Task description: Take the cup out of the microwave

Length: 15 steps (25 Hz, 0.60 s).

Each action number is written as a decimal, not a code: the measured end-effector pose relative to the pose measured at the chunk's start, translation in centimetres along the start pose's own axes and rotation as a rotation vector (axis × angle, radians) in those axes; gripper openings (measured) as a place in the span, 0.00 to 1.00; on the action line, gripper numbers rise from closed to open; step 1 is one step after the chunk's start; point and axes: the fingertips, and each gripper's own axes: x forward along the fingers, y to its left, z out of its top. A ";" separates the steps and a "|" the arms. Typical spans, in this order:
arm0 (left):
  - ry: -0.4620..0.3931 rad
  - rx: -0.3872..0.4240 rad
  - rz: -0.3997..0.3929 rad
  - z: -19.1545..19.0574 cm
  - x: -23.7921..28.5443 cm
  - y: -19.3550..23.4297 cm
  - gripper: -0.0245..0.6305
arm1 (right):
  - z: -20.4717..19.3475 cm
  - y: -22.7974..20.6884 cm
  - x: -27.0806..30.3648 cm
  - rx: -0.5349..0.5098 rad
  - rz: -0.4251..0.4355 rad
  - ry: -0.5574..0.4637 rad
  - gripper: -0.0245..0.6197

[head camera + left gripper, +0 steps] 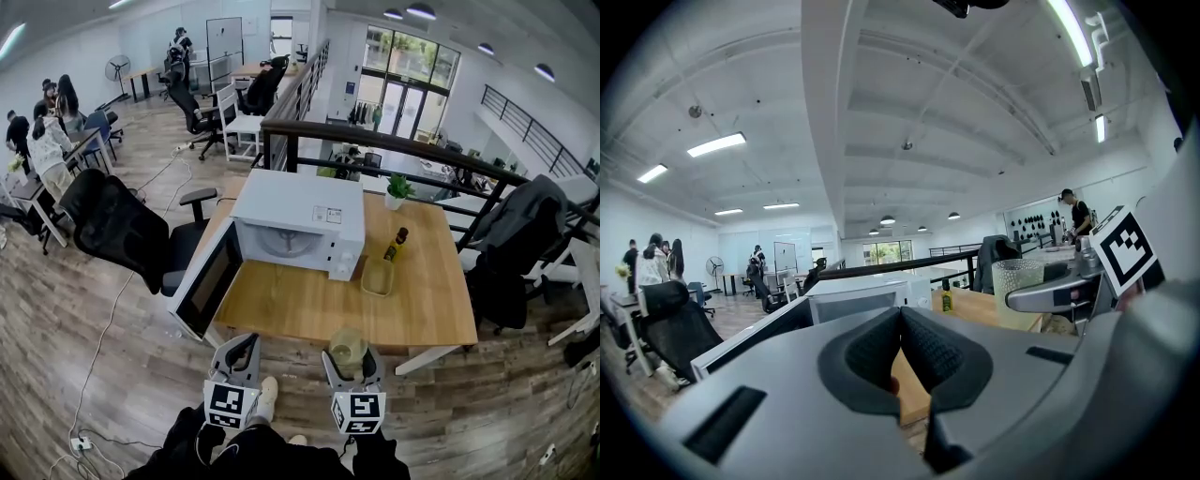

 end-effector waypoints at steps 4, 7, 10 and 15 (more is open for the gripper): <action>0.002 0.001 -0.006 -0.1 0.1 -0.2 0.07 | 0.0 0.0 0.0 -0.002 -0.004 0.001 0.62; 0.003 0.002 -0.010 -0.1 0.2 -0.3 0.07 | 0.1 -0.1 0.0 -0.004 -0.007 0.000 0.62; 0.004 0.001 -0.010 -0.1 0.2 -0.3 0.07 | 0.2 -0.1 0.0 -0.009 -0.008 0.001 0.62; 0.002 0.000 -0.008 -0.1 0.2 -0.3 0.07 | 0.3 0.0 -0.1 -0.013 -0.004 -0.002 0.62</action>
